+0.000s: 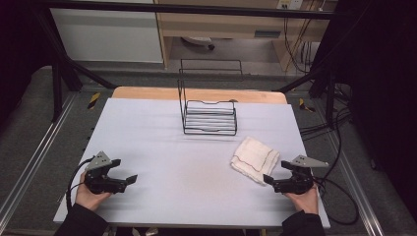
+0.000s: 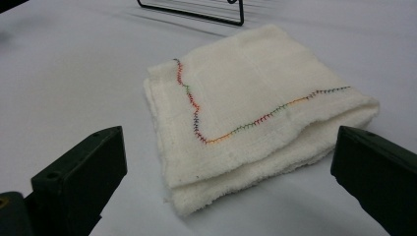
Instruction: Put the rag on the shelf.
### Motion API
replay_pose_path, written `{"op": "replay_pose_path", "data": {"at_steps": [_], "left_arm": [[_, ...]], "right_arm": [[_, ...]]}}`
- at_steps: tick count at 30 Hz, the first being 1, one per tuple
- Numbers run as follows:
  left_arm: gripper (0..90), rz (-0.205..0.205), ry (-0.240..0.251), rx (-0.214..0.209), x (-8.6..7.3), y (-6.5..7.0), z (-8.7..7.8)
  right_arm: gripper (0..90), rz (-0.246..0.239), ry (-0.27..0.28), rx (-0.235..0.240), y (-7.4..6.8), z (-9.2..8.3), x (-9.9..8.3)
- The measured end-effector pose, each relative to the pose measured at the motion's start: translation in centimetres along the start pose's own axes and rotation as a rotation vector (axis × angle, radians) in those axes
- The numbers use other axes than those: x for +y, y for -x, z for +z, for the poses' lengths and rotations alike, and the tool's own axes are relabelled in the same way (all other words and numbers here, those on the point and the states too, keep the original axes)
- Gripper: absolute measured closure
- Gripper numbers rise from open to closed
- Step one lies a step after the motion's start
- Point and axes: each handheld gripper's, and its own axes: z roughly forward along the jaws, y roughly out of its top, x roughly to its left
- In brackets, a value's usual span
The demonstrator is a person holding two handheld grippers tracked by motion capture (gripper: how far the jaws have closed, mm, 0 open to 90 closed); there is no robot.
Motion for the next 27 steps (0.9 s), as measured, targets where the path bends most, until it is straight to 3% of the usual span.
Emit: {"op": "replay_pose_path", "data": {"at_steps": [8,13,17,18,24,26,27], "left_arm": [[6.5,0.004,-0.004,-0.001,-0.1,0.1,0.0],[6.8,0.012,-0.007,0.001,-0.1,0.2,-0.1],[7.1,0.005,0.003,0.004,-0.1,0.2,-0.2],[7.2,0.005,0.001,0.004,-0.1,0.2,-0.1],[7.4,0.015,-0.010,0.007,0.0,0.4,0.0],[7.5,0.014,-0.011,0.009,-0.1,0.4,0.0],[7.5,0.012,-0.011,0.010,-0.1,0.4,0.0]], "right_arm": [[1.8,-0.021,-0.010,-0.007,-0.6,0.3,0.4],[7.3,-0.029,-0.042,-0.045,-1.2,0.8,0.7],[14.9,-0.017,-0.052,-0.058,-1.2,1.0,0.6],[21.9,-0.029,-0.072,-0.053,-1.4,1.2,0.5],[32.1,-0.012,-0.118,-0.084,-1.9,1.5,0.1],[33.6,-0.009,-0.121,-0.084,-2.0,1.5,0.1],[39.0,-0.003,-0.125,-0.068,-2.1,1.5,0.0]]}}
